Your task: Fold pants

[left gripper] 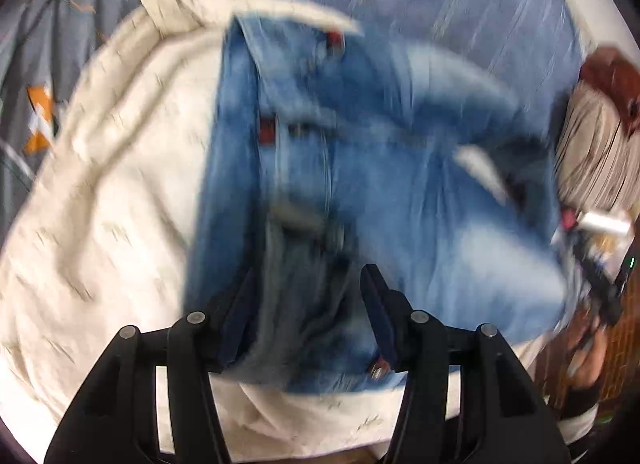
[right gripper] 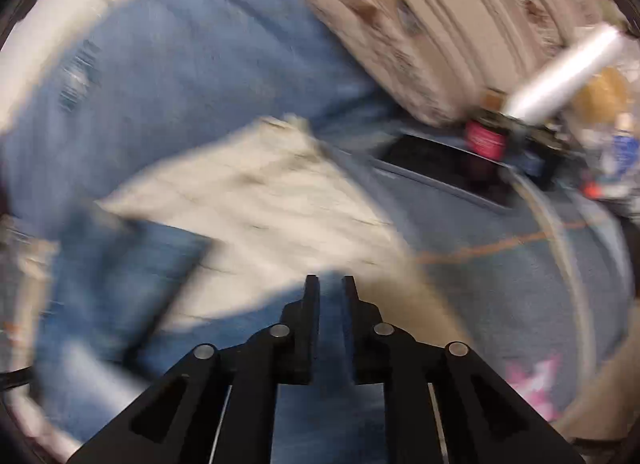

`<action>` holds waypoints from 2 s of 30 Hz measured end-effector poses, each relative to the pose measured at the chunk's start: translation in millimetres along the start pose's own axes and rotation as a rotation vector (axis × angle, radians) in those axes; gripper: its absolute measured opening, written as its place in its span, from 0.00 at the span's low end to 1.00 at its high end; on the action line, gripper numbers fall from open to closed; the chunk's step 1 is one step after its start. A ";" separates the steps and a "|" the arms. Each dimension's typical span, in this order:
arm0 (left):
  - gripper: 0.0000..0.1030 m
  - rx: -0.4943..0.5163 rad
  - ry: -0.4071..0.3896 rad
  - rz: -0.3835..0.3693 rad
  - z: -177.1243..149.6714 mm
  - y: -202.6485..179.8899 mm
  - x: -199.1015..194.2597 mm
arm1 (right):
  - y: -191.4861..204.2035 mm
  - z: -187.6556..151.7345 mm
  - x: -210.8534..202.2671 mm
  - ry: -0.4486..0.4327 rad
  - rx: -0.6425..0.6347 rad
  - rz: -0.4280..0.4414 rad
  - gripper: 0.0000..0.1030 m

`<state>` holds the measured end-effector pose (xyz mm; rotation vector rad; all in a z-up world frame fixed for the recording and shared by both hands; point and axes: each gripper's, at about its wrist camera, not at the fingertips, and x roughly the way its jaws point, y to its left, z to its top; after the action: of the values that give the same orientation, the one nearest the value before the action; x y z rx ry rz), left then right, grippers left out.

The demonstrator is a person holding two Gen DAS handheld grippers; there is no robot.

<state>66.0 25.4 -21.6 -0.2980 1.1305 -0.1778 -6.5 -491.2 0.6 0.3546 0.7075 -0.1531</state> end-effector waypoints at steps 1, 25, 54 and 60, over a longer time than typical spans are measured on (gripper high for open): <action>0.54 -0.006 -0.015 0.004 8.4 2.3 -3.8 | 10.5 -1.8 2.8 0.010 -0.002 0.055 0.52; 0.65 -0.175 0.081 0.110 127.0 22.9 98.7 | 19.0 110.9 170.4 0.162 0.028 -0.162 0.22; 0.06 -0.128 0.084 0.058 163.2 -1.6 111.2 | 18.4 152.9 182.2 0.106 -0.102 -0.167 0.10; 0.12 -0.202 0.061 0.000 163.7 16.5 82.9 | -15.7 136.7 139.2 0.009 0.056 -0.047 0.41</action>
<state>249.2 40.6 -34.0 -0.4740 1.2112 -0.0730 177.2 -558.7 0.8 0.3929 0.7219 -0.2162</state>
